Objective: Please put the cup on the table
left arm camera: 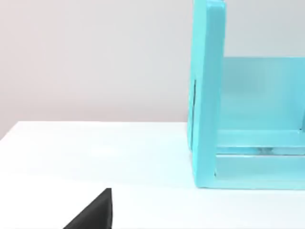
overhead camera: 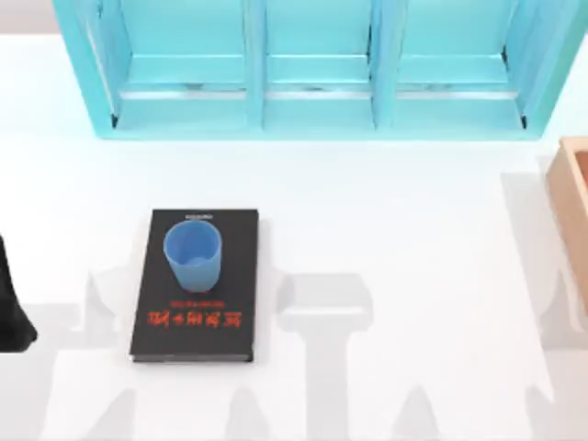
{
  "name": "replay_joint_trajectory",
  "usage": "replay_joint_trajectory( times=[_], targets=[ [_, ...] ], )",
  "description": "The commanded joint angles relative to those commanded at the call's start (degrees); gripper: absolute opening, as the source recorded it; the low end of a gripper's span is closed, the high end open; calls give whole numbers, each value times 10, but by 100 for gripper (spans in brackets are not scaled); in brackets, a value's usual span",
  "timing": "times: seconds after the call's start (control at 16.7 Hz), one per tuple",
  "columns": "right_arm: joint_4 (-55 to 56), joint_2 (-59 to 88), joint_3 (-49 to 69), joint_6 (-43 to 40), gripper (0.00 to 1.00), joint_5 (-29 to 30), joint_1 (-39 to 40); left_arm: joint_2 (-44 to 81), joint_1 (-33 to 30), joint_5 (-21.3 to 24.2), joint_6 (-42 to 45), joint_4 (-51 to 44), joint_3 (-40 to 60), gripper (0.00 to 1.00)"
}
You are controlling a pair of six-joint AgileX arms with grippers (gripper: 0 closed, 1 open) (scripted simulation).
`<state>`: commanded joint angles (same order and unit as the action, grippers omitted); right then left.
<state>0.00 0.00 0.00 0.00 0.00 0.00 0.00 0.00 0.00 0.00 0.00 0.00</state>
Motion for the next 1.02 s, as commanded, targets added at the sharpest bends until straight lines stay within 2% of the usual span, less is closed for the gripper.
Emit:
replay_joint_trajectory(
  times=[0.24,0.48,0.72,1.02],
  targets=[
    [-12,16,11,5,100,-1,7,0,0,0,0,0,0,100],
    [-85,111,86,36,100,0,50,0,0,0,0,0,0,100],
    [-197,270,229,94,100,6,119,0,0,0,0,0,0,100],
    [-353,517,489,190,100,26,226,0,0,0,0,0,0,100]
  ],
)
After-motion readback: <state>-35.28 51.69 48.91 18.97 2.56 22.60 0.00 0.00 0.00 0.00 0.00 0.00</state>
